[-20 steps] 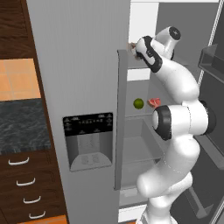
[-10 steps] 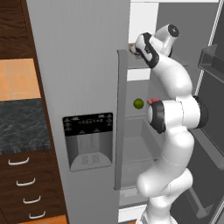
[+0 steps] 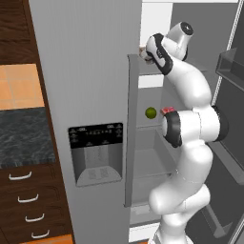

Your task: Place one lime and one steak in each tupperware on the nearby counter, to pack two identical lunches.

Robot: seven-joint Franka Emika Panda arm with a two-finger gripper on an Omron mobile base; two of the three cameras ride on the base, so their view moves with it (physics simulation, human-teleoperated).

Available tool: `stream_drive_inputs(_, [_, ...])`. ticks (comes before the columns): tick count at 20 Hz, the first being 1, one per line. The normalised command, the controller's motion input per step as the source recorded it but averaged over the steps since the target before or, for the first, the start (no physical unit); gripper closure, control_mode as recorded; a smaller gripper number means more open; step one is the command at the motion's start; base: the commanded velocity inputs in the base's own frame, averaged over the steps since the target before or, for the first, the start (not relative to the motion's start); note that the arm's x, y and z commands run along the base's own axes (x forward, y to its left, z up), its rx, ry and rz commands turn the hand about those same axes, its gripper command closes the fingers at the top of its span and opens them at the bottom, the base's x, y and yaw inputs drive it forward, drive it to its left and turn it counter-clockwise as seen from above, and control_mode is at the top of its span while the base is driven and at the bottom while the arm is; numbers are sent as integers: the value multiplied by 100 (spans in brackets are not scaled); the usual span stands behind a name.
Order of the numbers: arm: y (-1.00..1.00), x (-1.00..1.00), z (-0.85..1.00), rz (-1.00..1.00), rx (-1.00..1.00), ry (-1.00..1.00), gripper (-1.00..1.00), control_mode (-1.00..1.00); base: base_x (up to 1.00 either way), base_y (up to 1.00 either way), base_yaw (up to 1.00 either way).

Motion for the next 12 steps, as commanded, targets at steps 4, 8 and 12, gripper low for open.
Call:
stream_drive_inputs(4, [1,-67,0,6,0,-25,100,-100,0,0,0])
stream_drive_inputs(8, [-1,-98,0,1,-1,-16,100,-100,0,0,0])
stream_drive_inputs(12, [-20,-100,60,-1,0,4,100,-100,0,0,0])
